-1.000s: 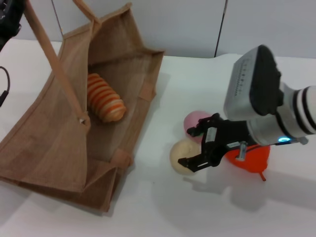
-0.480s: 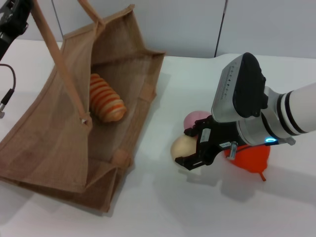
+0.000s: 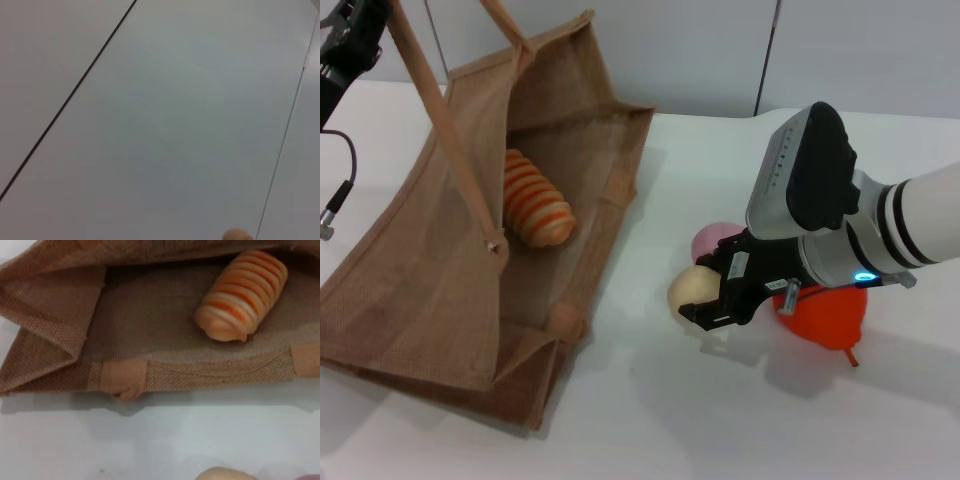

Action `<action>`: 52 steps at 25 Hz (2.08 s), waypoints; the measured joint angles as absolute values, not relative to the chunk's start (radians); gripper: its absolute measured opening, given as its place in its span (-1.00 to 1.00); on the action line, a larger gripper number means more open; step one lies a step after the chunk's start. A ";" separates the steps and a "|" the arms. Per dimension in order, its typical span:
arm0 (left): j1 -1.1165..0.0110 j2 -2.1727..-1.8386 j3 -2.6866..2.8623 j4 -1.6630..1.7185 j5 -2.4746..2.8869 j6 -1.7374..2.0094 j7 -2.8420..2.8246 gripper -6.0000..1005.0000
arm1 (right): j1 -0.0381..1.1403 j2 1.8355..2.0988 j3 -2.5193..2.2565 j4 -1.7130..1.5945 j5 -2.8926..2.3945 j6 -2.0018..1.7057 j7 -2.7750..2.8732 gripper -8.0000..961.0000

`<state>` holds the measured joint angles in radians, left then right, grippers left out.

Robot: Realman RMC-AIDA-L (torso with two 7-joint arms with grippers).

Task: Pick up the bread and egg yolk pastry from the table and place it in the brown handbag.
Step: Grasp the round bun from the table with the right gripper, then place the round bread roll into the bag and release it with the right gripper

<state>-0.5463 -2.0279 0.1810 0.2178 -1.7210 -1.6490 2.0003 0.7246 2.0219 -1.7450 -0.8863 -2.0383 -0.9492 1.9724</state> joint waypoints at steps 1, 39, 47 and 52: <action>-0.546 -2.028 0.181 0.218 -1.721 -1.649 2.000 -0.67 | 0.725 2.021 -1.745 -0.886 -2.038 -0.951 1.973 0.56; -0.605 -2.028 0.183 0.209 -1.613 -1.659 1.990 -0.66 | 0.589 2.019 -1.637 -1.241 -2.039 -1.101 1.945 0.02; -0.687 -2.028 0.182 0.183 -1.490 -1.717 1.976 -0.66 | 0.668 2.023 -1.710 -1.183 -1.990 -0.936 1.943 -0.02; -0.693 -2.026 0.182 0.189 -1.487 -1.773 1.946 -0.66 | 0.732 2.023 -1.764 -1.096 -1.966 -0.829 1.945 -0.03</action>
